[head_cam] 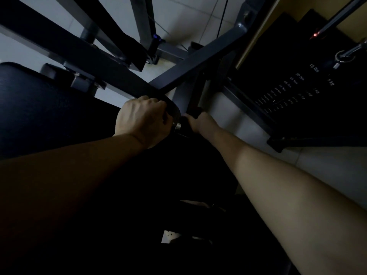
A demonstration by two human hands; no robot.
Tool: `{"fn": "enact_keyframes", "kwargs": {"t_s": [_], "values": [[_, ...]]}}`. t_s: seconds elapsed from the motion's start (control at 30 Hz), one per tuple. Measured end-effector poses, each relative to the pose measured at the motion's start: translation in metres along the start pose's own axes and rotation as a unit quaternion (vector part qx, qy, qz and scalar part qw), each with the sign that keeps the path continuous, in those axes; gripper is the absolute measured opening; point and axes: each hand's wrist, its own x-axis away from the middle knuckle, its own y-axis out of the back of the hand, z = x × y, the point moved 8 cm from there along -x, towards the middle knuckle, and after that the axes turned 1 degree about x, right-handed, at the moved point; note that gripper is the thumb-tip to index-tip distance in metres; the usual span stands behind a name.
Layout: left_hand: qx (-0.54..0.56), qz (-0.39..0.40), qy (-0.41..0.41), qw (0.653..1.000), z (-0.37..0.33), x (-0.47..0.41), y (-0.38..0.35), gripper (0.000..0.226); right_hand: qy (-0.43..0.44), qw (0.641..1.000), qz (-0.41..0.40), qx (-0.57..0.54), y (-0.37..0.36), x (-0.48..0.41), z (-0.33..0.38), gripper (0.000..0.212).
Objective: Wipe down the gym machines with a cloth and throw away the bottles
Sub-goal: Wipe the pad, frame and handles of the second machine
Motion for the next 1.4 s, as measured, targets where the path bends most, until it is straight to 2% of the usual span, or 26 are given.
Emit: {"fn": "enact_keyframes", "kwargs": {"t_s": [0.1,0.17,0.2,0.3,0.47,0.53,0.57,0.63,0.67,0.73,0.77,0.9,1.0,1.07,1.17,1.23,1.27,1.3,1.37,1.4], "values": [[0.005,0.004,-0.007,1.0,0.0,-0.001,-0.001,0.031,-0.019,0.998,0.034,-0.041,0.004,0.011,-0.005,0.032],[-0.002,-0.003,-0.009,1.0,-0.001,0.0,-0.001,0.034,-0.007,0.995,0.093,-0.021,0.008,0.027,-0.014,0.012],[-0.009,-0.008,-0.011,1.0,-0.001,0.0,0.0,0.034,-0.001,0.993,0.12,-0.016,0.008,0.037,-0.014,0.01],[-0.01,0.009,-0.009,1.0,0.0,-0.002,-0.003,0.032,0.01,0.989,0.148,0.001,0.0,0.041,-0.015,0.026],[-0.005,0.013,-0.01,1.0,0.001,-0.003,-0.005,0.027,0.063,0.982,0.117,0.134,-0.006,0.026,-0.001,0.045],[-0.007,0.009,-0.009,1.0,-0.001,-0.001,-0.003,0.024,0.062,0.982,0.11,0.14,-0.006,0.022,-0.008,0.03],[-0.009,0.006,-0.007,1.0,-0.001,-0.001,-0.001,0.024,0.064,0.985,0.095,0.132,-0.004,0.022,-0.007,0.016],[-0.021,0.004,-0.003,1.0,-0.002,-0.001,0.0,0.025,0.056,0.989,0.026,0.133,0.005,0.018,-0.004,0.019],[-0.024,0.005,-0.001,1.0,-0.001,-0.001,0.0,0.025,0.06,0.991,0.032,0.115,0.001,0.015,-0.007,0.019],[-0.018,0.008,0.006,1.0,-0.001,0.0,-0.001,0.026,0.073,0.996,0.02,0.045,0.0,0.014,-0.005,0.048],[-0.018,0.004,0.006,1.0,-0.002,-0.001,0.0,0.025,0.07,0.997,0.019,0.017,0.004,0.017,-0.004,0.048],[-0.01,0.009,0.002,1.0,-0.001,0.0,-0.001,0.025,0.043,0.999,0.032,0.003,0.011,0.038,-0.009,0.016],[0.003,0.023,0.005,1.0,0.001,-0.001,-0.002,0.027,0.048,0.995,0.085,0.033,-0.004,0.044,0.002,0.014],[-0.002,0.019,0.008,1.0,0.002,-0.002,-0.003,0.028,0.056,0.994,0.075,0.061,-0.01,0.036,0.014,0.028],[-0.018,0.006,0.002,1.0,0.0,-0.003,-0.003,0.026,0.072,0.991,0.065,0.091,-0.016,0.026,0.035,0.033],[-0.02,0.01,-0.002,1.0,0.0,-0.003,-0.004,0.026,0.062,0.993,0.069,0.076,-0.019,0.018,0.039,0.022],[-0.019,0.01,-0.002,1.0,0.0,-0.002,-0.004,0.027,0.049,0.994,0.064,0.068,-0.017,0.018,0.038,0.007],[-0.022,0.008,0.0,1.0,0.0,-0.002,-0.003,0.027,0.046,0.996,0.057,0.051,-0.017,0.017,0.037,0.01],[-0.025,0.009,0.004,1.0,0.001,-0.002,-0.002,0.028,0.037,0.998,0.043,0.038,-0.019,0.019,0.033,0.034],[-0.023,0.014,0.007,1.0,0.001,-0.001,-0.002,0.027,0.042,0.998,0.027,0.04,-0.019,0.019,0.032,0.038]]}}
